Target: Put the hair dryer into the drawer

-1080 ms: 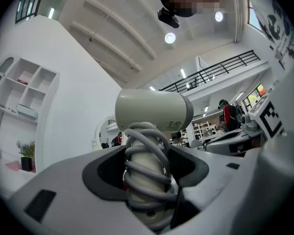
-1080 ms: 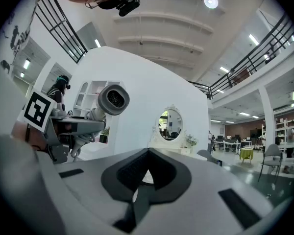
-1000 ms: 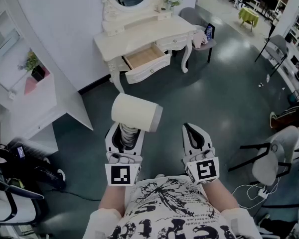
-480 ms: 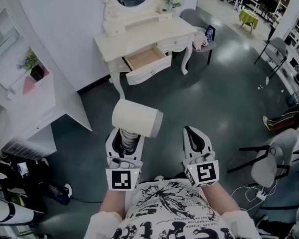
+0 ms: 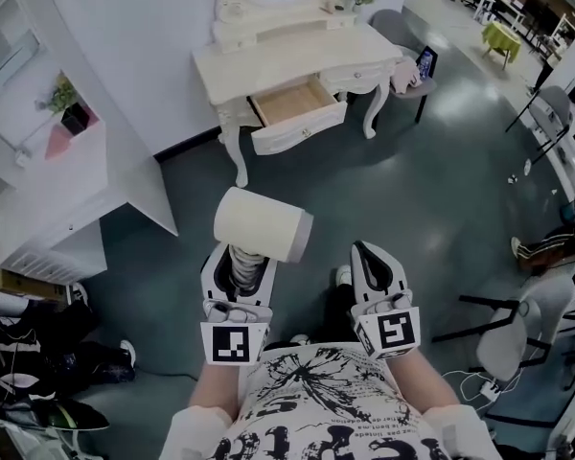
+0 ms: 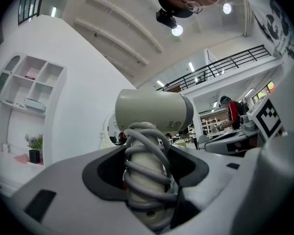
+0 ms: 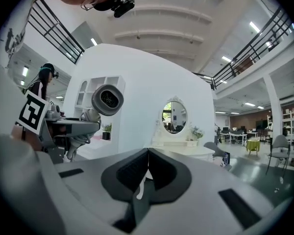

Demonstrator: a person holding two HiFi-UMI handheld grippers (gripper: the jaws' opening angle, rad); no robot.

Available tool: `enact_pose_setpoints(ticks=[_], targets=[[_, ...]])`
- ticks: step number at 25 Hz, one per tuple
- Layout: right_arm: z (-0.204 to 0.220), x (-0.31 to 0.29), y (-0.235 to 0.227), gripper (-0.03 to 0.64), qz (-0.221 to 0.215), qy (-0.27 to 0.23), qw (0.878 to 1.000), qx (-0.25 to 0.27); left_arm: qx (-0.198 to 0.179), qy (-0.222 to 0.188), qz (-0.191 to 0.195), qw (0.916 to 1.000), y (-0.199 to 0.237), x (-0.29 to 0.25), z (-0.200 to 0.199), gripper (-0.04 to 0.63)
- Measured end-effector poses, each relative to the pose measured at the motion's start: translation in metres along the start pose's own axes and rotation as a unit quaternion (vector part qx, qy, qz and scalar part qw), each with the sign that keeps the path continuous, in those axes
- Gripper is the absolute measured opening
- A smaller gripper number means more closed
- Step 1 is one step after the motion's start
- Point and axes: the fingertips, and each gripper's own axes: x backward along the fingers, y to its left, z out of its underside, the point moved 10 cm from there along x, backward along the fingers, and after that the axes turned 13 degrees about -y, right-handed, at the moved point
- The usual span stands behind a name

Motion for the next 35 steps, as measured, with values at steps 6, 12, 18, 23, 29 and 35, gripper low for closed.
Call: enact_pose_setpoints(ticks=[6, 12, 18, 23, 29, 35], targets=[[0.006, -0.055, -0.051, 0.017, -0.04, -0.003, 0.999, -0.01, -0.026, 0.017, -0.038, 0.9988, 0.0, -0.057, 0.017, 0.262], [0.01, -0.126, -0.131, 0.017, -0.081, -0.015, 0.997, -0.013, -0.052, 0.024, -0.083, 0.9949, -0.009, -0.142, 0.034, 0.262], [0.016, -0.19, -0.211, 0.017, -0.113, -0.025, 0.993, -0.009, -0.059, 0.022, -0.118, 0.9911, -0.022, -0.229, 0.053, 0.262], [0.022, -0.235, -0.252, 0.017, -0.135, -0.029, 0.99, -0.006, -0.065, 0.027, -0.131, 0.9889, -0.024, -0.282, 0.072, 0.262], [0.043, -0.272, -0.274, 0.017, -0.145, -0.019, 0.989, -0.012, -0.055, 0.042, -0.138, 0.9881, -0.011, -0.318, 0.098, 0.262], [0.059, -0.327, -0.282, 0.017, -0.133, -0.009, 0.991, -0.011, -0.045, 0.058, -0.128, 0.989, 0.032, -0.362, 0.131, 0.262]])
